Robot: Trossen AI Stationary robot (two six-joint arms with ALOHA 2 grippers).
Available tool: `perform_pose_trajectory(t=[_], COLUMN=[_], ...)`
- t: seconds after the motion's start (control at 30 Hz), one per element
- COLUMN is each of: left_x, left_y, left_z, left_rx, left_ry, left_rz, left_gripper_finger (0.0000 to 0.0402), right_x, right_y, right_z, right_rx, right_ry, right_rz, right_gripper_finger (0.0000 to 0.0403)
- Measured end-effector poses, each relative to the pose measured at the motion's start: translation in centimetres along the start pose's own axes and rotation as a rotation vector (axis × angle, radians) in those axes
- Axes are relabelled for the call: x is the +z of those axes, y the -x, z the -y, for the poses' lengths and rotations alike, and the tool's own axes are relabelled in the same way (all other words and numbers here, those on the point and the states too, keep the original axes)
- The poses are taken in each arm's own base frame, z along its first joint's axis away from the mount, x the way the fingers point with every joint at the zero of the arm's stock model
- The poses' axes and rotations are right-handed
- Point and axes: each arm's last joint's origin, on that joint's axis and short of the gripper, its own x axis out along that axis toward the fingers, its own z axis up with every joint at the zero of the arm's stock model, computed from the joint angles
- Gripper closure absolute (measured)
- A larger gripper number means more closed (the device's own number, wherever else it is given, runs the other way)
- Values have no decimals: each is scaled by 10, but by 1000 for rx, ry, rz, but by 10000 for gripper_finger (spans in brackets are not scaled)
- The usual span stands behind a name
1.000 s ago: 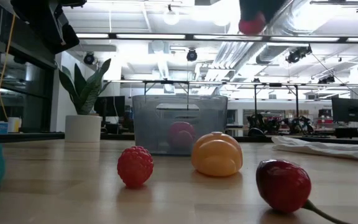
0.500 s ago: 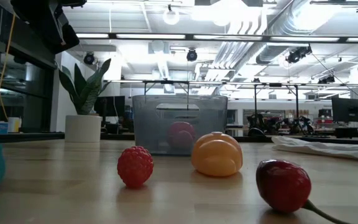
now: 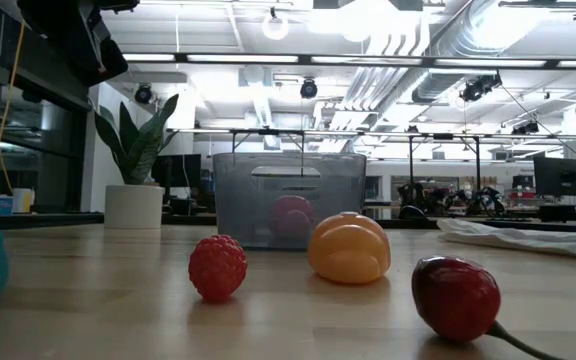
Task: Pick and placing Produce into tupperware
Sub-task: Put the red cherry into the transparent black bin
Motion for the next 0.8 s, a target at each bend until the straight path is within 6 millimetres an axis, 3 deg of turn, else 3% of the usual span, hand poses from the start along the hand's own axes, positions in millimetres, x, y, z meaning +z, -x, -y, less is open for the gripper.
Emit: perform_pose_trajectory(t=[0.27, 0.8], left_x=[0, 0], left_y=[0, 0], left_z=[0, 0], left_rx=[0, 0], left_ry=[13, 18], left_rz=[0, 0], left_gripper_finger=[399, 399], right_x=[18, 74], right_y=[20, -7], right_z=[20, 71], right_rx=[40, 55], right_ry=[30, 70], right_rz=[55, 30], right_gripper_finger=[295, 295])
